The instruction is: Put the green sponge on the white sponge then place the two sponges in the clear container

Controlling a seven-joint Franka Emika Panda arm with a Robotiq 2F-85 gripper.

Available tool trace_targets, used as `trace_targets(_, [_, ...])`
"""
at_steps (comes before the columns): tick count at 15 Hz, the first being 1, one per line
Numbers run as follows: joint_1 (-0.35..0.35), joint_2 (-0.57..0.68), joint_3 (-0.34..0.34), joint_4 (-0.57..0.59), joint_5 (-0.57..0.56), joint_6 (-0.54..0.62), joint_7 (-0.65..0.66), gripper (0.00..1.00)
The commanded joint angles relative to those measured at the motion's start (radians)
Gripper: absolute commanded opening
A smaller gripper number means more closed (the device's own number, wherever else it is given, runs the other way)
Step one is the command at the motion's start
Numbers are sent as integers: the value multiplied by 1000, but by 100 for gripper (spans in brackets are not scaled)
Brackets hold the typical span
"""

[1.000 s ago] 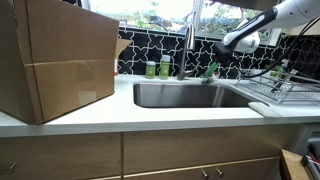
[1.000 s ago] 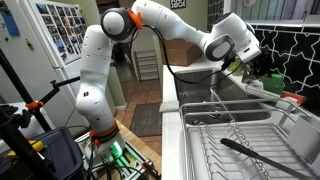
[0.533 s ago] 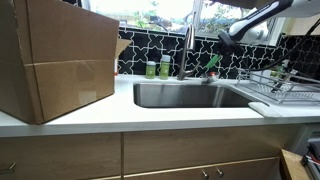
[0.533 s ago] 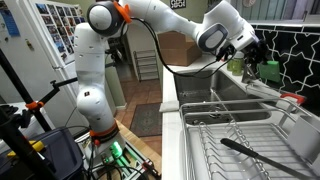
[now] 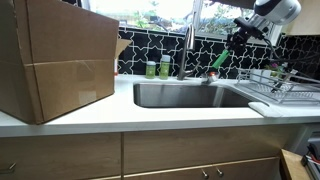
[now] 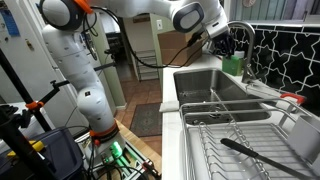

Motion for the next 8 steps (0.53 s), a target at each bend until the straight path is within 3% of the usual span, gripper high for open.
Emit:
trace_targets(1, [-12, -156, 12, -112, 25, -214, -88, 5])
trace_targets(8, [-34, -264, -2, -207, 7, -565, -370, 5])
